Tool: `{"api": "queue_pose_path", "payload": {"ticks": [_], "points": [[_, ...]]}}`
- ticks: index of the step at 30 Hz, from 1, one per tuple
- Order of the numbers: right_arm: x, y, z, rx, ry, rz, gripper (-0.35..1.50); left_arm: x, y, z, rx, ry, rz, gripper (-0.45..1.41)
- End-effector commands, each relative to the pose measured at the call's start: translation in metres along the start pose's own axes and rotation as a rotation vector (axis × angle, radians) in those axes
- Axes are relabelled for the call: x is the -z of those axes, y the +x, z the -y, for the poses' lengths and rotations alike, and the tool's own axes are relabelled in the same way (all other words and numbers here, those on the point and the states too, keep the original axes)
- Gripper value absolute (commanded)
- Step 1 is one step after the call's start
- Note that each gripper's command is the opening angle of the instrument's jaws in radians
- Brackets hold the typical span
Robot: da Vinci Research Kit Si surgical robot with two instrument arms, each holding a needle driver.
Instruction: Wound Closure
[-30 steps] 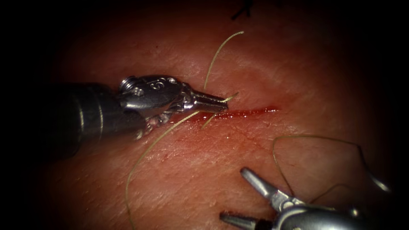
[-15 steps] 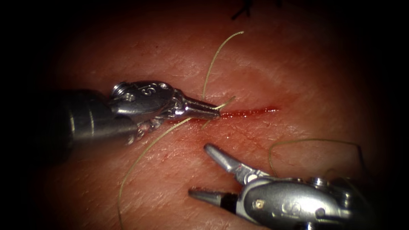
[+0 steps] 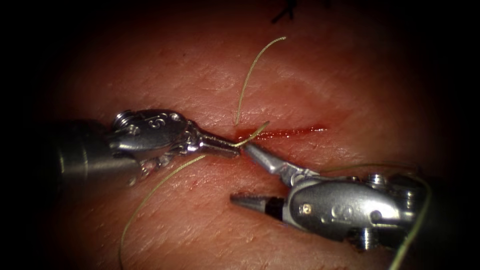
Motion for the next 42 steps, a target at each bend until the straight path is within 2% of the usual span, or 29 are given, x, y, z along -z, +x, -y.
{"api": "queue_pose_path", "payload": {"ticks": [1,4,13,20,26,29,42], "points": [[-0.0012,-0.0006,-0.0006,0.018,0.000,0.011,0.54,-0.0006,-0.0001,0.0004,-0.007,0.009,0.009,-0.45],[-0.0016,-0.0013,-0.0011,0.061,0.014,0.046,0.39,-0.0006,-0.0002,0.0002,-0.035,0.049,0.051,-0.45],[-0.0020,-0.0012,-0.0010,0.167,0.041,0.117,0.24,-0.0007,-0.0002,0.0000,-0.068,0.100,0.100,-0.45],[-0.0030,-0.0008,-0.0006,0.209,0.042,0.136,0.24,-0.0009,-0.0002,-0.0001,-0.073,0.107,0.113,-0.45],[-0.0030,-0.0009,-0.0007,0.263,0.027,0.193,0.37,-0.0007,-0.0006,-0.0004,-0.079,0.116,0.130,-0.45],[-0.0029,-0.0010,-0.0007,0.273,0.056,0.215,0.41,-0.0006,-0.0008,-0.0004,-0.086,0.129,0.148,-0.45],[-0.0036,-0.0012,-0.0008,0.299,0.057,0.233,0.52,-0.0011,-0.0009,-0.0008,-0.102,0.153,0.181,-0.45]]}}
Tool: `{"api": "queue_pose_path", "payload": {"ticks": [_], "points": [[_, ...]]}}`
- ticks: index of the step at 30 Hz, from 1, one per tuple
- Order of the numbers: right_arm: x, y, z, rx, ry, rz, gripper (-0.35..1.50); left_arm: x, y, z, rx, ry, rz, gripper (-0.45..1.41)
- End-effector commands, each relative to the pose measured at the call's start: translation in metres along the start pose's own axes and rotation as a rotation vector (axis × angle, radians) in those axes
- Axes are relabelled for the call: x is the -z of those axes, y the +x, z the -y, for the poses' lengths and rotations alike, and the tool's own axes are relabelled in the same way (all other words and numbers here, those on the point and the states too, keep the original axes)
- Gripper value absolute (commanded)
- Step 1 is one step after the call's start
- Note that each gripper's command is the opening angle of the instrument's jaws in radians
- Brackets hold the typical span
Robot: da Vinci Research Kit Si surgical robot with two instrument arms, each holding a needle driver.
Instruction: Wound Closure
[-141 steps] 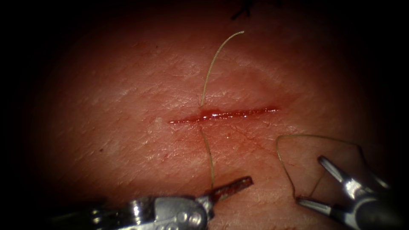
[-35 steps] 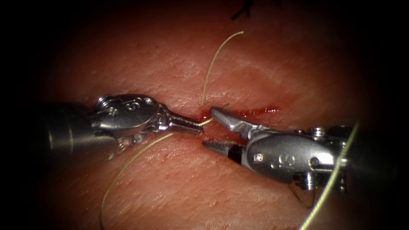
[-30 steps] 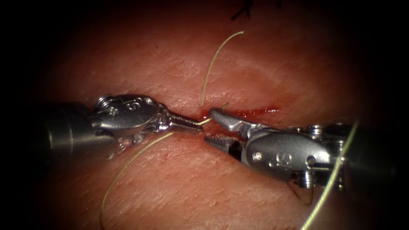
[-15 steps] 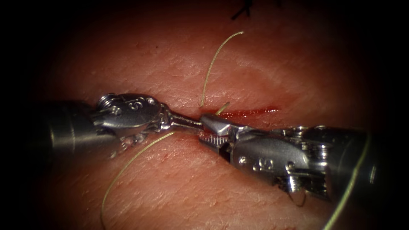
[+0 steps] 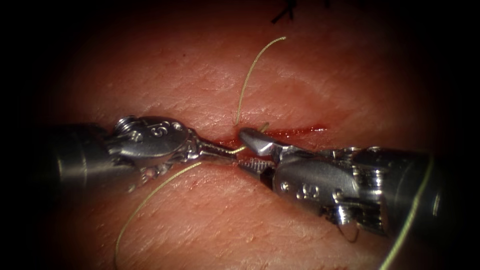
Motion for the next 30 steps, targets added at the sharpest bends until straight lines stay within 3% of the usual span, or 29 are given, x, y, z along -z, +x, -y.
{"api": "queue_pose_path", "payload": {"ticks": [1,12,14,15,16,24,25,26,29,30], "points": [[-0.0012,0.0001,0.0001,0.016,-0.005,0.000,0.52,-0.0007,0.0001,0.0003,0.001,0.001,0.002,-0.45],[-0.0020,-0.0013,0.0006,0.068,0.061,0.052,0.37,-0.0005,-0.0001,-0.0001,-0.017,0.011,0.033,-0.45],[-0.0020,-0.0013,0.0006,0.076,0.065,0.055,0.17,-0.0006,0.0000,-0.0001,-0.017,0.011,0.033,-0.45],[-0.0020,-0.0012,0.0006,0.077,0.071,0.056,-0.18,-0.0006,0.0000,-0.0001,-0.016,0.012,0.033,-0.45],[-0.0019,-0.0012,0.0006,0.089,0.072,0.055,-0.35,-0.0006,0.0000,-0.0001,-0.016,0.012,0.033,-0.45],[-0.0013,-0.0006,0.0000,0.080,0.006,0.010,-0.35,-0.0008,0.0002,-0.0001,-0.019,0.037,0.026,-0.45],[-0.0012,-0.0007,-0.0001,0.078,0.005,0.004,-0.35,-0.0007,0.0003,0.0000,-0.029,0.047,0.023,-0.20],[-0.0012,-0.0007,-0.0001,0.077,0.003,0.001,-0.35,-0.0007,0.0005,0.0001,-0.056,0.054,0.022,0.27],[-0.0014,-0.0009,-0.0002,0.075,0.000,-0.008,-0.35,-0.0004,0.0008,0.0005,-0.123,0.042,-0.066,1.05],[-0.0014,-0.0010,-0.0003,0.074,-0.002,-0.011,-0.35,-0.0003,0.0008,0.0005,-0.139,0.040,-0.086,1.18]]}}
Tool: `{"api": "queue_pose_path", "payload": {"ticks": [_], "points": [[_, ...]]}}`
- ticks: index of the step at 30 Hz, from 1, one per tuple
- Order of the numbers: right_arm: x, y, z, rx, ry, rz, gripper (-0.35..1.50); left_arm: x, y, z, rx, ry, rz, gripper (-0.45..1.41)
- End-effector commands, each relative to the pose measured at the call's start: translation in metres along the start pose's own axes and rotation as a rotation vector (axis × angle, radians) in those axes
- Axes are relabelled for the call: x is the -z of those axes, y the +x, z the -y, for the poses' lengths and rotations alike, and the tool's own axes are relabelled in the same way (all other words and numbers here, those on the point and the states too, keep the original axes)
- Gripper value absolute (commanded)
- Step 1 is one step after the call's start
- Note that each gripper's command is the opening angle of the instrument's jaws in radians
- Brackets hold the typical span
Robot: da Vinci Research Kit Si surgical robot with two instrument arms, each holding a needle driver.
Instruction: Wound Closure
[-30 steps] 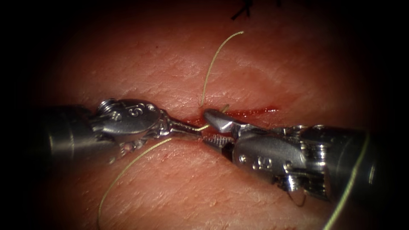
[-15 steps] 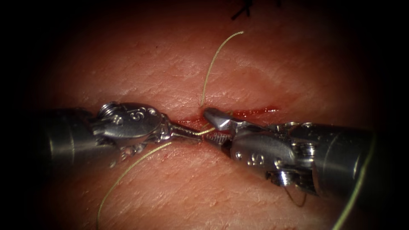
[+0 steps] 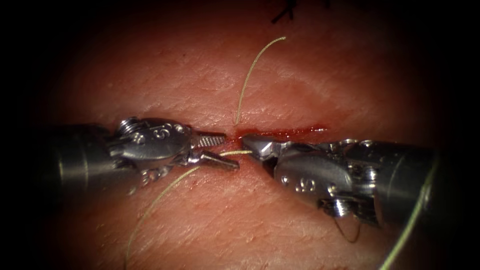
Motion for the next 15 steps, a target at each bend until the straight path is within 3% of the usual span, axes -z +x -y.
{"api": "queue_pose_path", "payload": {"ticks": [1,7,15], "points": [[-0.0010,-0.0002,-0.0001,0.000,-0.004,-0.002,-0.35,-0.0007,-0.0001,0.0003,-0.021,-0.011,-0.022,1.25],[-0.0008,-0.0008,-0.0001,-0.003,-0.012,0.001,-0.35,0.0008,-0.0016,-0.0012,-0.035,-0.006,-0.034,1.33],[-0.0002,-0.0006,0.0002,-0.009,-0.035,-0.011,-0.35,0.0031,-0.0042,-0.0030,-0.043,0.065,0.105,1.37]]}}
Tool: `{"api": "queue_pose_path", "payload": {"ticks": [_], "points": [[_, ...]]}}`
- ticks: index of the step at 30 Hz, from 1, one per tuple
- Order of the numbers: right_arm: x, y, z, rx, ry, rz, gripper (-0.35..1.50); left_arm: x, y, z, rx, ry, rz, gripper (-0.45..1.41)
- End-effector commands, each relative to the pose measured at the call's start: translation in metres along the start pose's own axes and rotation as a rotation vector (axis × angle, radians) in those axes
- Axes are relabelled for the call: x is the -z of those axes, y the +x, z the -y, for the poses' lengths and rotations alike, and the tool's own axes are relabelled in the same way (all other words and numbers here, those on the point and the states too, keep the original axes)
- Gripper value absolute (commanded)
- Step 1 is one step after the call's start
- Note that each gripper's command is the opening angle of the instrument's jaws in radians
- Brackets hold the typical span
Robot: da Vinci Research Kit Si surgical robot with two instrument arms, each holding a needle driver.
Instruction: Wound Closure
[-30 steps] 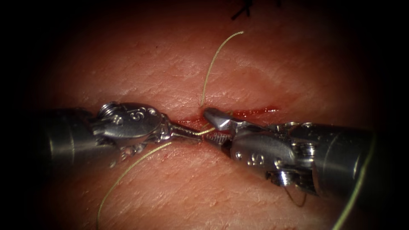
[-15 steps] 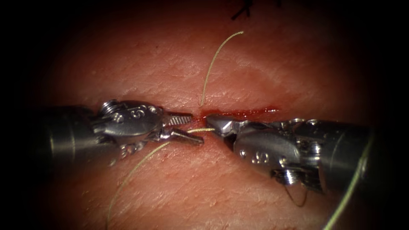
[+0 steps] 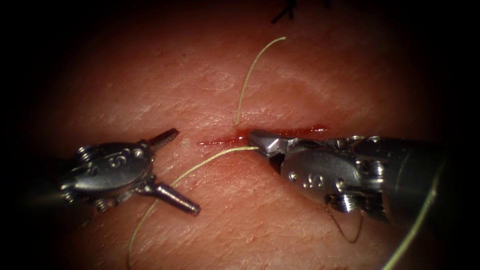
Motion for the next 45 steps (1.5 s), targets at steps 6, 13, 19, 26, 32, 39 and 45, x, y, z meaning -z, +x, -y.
{"api": "queue_pose_path", "payload": {"ticks": [6,13,19,26,32,39,45], "points": [[-0.0002,0.0002,0.0002,-0.012,-0.022,-0.011,-0.35,-0.0012,-0.0030,-0.0006,-0.001,0.031,0.022,1.28],[0.0006,0.0000,-0.0003,-0.029,-0.041,-0.021,-0.35,-0.0019,-0.0053,-0.0013,0.037,0.009,0.028,1.13],[0.0010,0.0004,-0.0004,-0.033,-0.045,-0.022,-0.35,-0.0016,-0.0055,-0.0012,0.054,-0.006,0.030,0.41],[0.0011,0.0002,-0.0004,-0.033,-0.045,-0.022,-0.35,-0.0004,-0.0046,-0.0013,0.090,-0.026,0.023,-0.45],[0.0012,0.0004,-0.0001,-0.092,-0.050,-0.032,-0.35,0.0012,-0.0034,-0.0013,0.115,-0.028,0.005,-0.45],[0.0027,0.0020,0.0019,-0.262,-0.043,-0.110,1.01,0.0012,-0.0022,0.0013,0.125,-0.022,-0.010,-0.45],[0.0047,0.0027,0.0036,-0.370,-0.021,-0.137,1.33,0.0011,-0.0025,0.0037,0.123,-0.006,-0.015,-0.45]]}}
